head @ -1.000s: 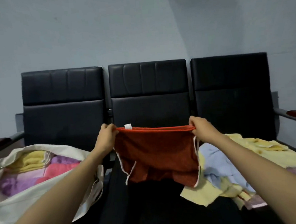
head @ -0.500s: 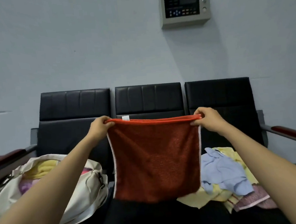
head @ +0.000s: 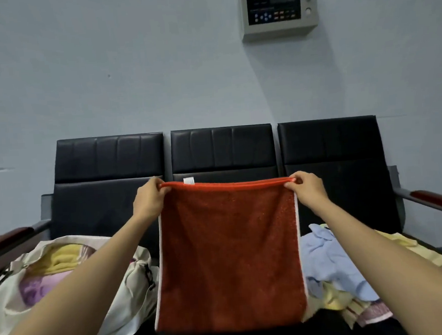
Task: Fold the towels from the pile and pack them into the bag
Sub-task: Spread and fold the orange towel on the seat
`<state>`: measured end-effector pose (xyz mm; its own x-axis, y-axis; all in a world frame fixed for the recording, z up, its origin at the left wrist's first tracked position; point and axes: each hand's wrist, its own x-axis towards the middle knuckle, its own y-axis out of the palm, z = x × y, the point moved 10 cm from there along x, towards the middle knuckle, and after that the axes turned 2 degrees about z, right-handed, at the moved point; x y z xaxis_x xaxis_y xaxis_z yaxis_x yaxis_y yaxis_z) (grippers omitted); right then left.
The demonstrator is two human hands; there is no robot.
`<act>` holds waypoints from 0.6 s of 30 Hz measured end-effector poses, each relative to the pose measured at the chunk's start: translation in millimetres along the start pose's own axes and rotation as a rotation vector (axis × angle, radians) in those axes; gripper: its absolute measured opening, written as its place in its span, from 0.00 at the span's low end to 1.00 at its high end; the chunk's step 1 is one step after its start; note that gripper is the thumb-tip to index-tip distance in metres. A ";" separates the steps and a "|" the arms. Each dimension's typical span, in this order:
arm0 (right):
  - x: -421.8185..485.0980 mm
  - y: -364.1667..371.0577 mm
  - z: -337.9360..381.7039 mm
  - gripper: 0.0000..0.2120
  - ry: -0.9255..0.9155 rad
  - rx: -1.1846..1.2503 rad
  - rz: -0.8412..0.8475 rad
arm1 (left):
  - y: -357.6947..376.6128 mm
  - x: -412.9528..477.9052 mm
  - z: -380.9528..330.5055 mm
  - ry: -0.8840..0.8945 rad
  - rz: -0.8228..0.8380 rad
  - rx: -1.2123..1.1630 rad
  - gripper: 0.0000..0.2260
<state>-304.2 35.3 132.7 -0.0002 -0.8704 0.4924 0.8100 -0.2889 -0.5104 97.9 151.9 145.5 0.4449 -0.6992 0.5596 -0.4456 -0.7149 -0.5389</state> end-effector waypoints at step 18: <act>-95.4 119.9 -157.1 0.09 0.284 -0.059 0.587 | 146.9 -137.5 147.2 -0.364 0.630 -0.247 0.07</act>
<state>-299.2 21.1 -86.2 0.2705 -0.9593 -0.0812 0.6892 0.2518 -0.6794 85.5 141.5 -103.3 0.2583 -0.9634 -0.0718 -0.8414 -0.1878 -0.5066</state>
